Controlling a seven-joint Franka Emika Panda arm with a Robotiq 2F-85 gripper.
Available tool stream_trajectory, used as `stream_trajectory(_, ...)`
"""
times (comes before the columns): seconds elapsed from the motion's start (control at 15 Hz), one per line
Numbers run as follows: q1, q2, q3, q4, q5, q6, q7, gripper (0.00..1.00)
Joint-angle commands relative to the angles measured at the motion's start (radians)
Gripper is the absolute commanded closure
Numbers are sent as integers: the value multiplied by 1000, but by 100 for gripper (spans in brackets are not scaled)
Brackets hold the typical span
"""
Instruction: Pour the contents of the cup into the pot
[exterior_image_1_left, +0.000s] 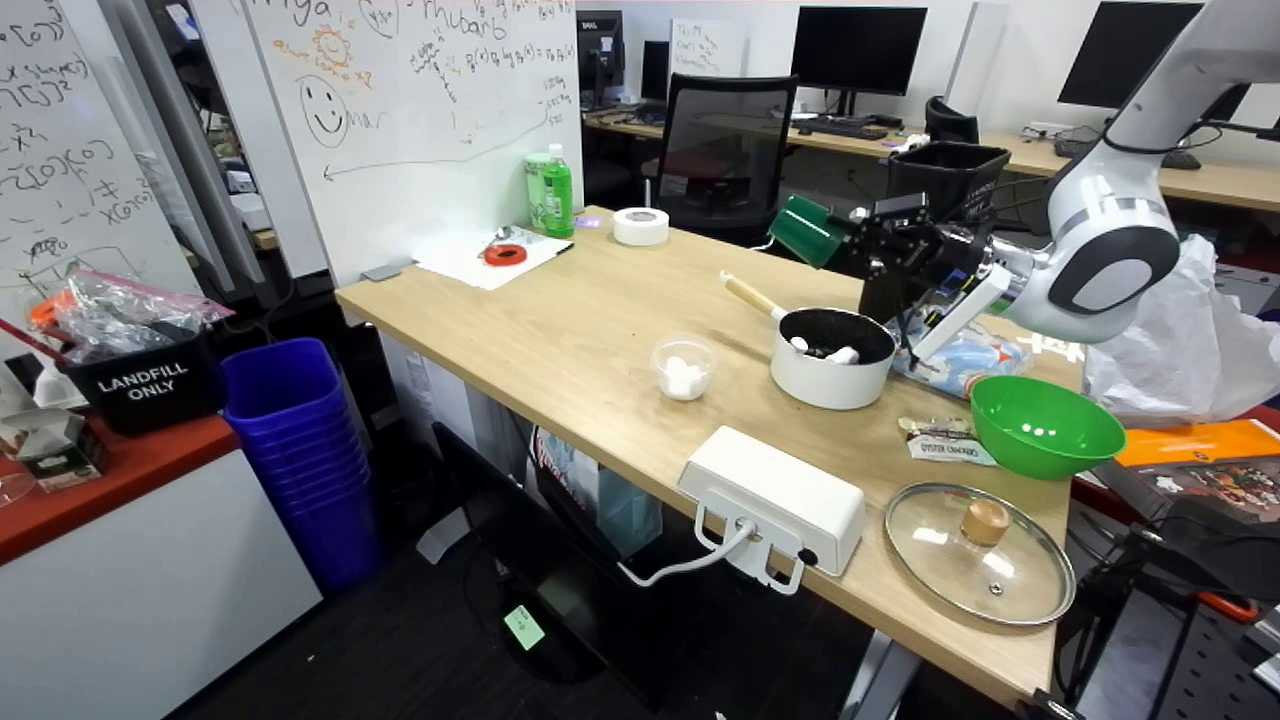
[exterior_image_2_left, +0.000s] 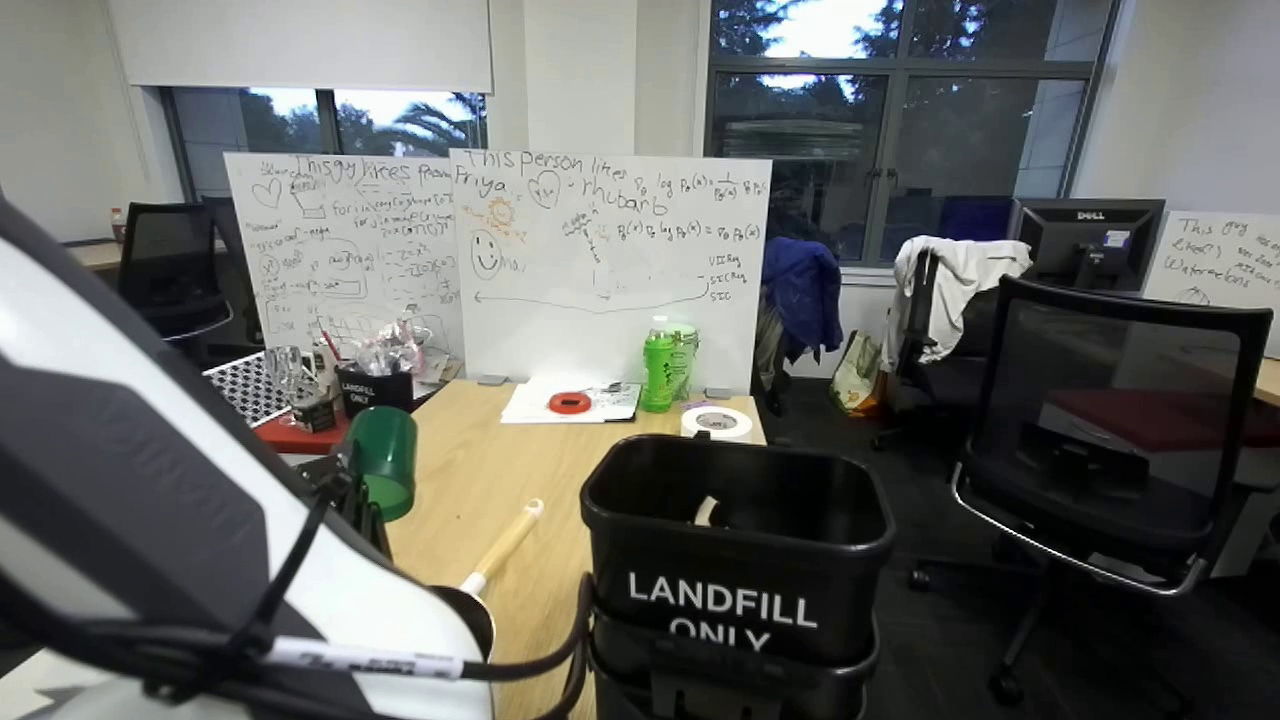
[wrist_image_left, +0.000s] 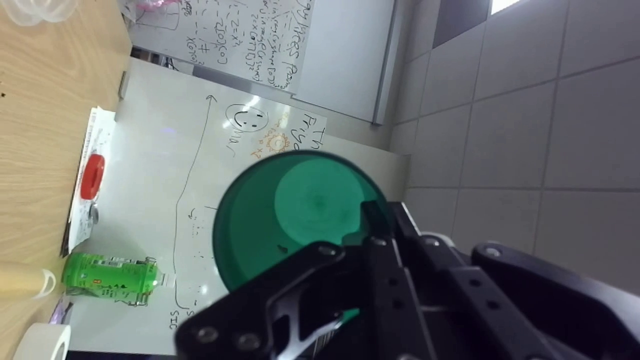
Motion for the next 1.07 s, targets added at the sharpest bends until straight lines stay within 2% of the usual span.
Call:
stream_trajectory(0.0,21,5,-19,-8,-7,32,-31,99)
stream_trajectory(0.2,44,-23,-29,-32,-35,72,-56,99)
stream_trajectory(0.53,137,-114,-29,-60,-62,349,-67,99)
stream_trajectory(1.0,241,-266,33,-49,-164,675,-53,99)
